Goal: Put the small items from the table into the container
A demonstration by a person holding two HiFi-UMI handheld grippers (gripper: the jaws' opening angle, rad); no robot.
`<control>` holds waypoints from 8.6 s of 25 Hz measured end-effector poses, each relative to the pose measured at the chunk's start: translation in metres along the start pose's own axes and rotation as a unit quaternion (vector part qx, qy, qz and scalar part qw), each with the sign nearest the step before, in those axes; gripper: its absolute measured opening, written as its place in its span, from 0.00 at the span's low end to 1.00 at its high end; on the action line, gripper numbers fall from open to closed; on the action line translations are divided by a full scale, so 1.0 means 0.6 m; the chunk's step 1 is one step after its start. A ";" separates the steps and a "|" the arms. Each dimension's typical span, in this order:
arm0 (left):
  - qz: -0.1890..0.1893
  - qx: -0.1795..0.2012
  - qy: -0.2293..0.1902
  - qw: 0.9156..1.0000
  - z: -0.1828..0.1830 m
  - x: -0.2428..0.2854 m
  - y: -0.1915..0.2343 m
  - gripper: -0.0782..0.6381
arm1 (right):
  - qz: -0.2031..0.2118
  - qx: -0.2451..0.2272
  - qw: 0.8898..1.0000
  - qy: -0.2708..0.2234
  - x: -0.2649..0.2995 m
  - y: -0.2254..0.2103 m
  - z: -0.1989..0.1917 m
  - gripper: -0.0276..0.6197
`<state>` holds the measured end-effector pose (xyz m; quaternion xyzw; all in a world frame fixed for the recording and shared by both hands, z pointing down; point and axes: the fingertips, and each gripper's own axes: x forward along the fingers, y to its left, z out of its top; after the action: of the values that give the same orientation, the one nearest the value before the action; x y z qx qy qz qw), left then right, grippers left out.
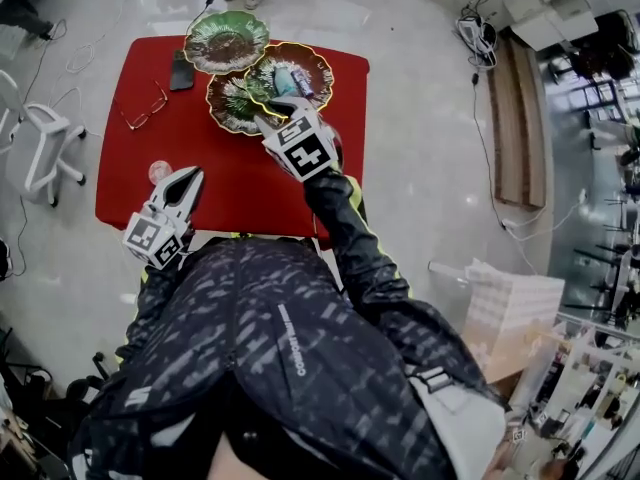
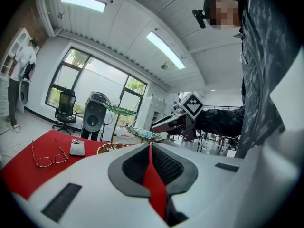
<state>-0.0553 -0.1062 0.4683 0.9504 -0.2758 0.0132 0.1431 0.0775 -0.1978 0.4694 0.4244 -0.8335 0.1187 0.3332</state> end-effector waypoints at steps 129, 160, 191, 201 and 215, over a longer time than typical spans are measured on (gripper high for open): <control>0.256 -0.026 -0.024 0.966 -0.052 -0.224 0.217 0.23 | 0.286 -0.207 0.934 0.051 0.324 0.419 0.066 0.54; 0.150 0.051 -0.036 0.987 0.124 -0.102 0.200 0.23 | 0.170 -0.149 0.974 -0.009 0.172 0.243 0.204 0.54; 0.006 0.087 -0.020 0.996 0.214 0.140 0.146 0.23 | 0.069 -0.086 0.994 0.004 0.090 0.000 0.214 0.54; -0.009 0.082 -0.012 0.997 0.210 0.167 0.152 0.23 | 0.064 -0.069 0.995 0.022 0.109 -0.042 0.227 0.54; -0.010 0.064 -0.006 0.998 0.192 0.174 0.170 0.23 | 0.055 -0.070 0.995 0.040 0.149 -0.096 0.243 0.54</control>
<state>-0.0267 -0.2749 0.3959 0.9605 -0.2655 0.0239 0.0803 0.0193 -0.3592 0.4140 0.3486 -0.8476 0.0952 0.3885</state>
